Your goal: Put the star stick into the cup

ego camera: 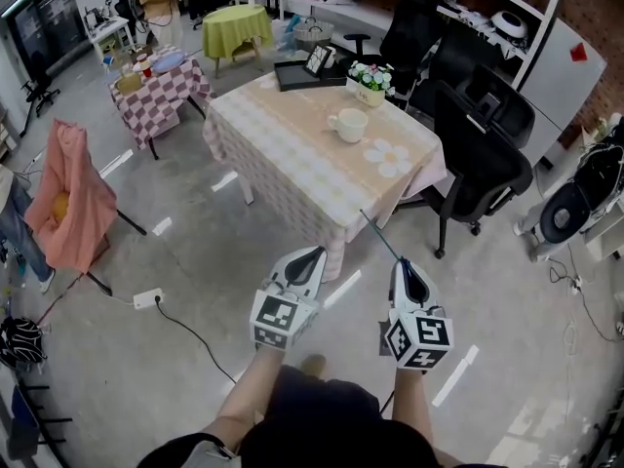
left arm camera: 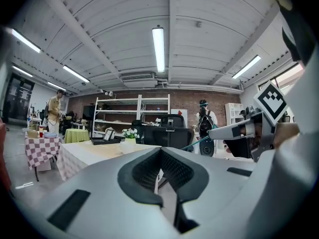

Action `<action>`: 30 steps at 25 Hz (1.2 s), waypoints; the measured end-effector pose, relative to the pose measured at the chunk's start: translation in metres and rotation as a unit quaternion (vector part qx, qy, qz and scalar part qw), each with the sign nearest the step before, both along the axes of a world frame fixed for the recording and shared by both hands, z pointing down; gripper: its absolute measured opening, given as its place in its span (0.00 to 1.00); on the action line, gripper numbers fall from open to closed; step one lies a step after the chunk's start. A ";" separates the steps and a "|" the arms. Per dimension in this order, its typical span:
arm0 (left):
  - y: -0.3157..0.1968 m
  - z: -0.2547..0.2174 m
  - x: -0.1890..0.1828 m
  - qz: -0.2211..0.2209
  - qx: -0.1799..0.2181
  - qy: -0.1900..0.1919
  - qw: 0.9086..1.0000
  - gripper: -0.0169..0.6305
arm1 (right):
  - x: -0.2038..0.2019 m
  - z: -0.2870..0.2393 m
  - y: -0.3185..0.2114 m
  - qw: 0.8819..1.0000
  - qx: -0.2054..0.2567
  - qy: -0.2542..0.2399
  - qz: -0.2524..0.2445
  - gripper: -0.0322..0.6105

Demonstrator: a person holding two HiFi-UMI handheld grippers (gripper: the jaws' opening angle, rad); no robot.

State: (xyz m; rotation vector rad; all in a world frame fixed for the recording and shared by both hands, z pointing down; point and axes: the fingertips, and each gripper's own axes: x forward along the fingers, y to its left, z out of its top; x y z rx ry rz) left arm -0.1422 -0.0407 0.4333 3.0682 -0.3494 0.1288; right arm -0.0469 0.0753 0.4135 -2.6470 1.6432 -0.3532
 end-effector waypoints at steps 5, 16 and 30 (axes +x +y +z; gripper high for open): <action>-0.004 0.001 0.009 0.005 0.001 -0.007 1.000 0.04 | 0.013 -0.002 -0.003 1.000 0.000 -0.002 0.010 0.08; -0.012 0.015 0.000 -0.007 -0.017 -0.032 0.999 0.04 | 0.022 0.006 0.002 0.999 -0.010 -0.013 0.033 0.08; -0.027 0.015 0.021 -0.011 -0.010 -0.024 1.000 0.04 | 0.053 0.003 -0.008 0.999 0.000 -0.011 0.042 0.08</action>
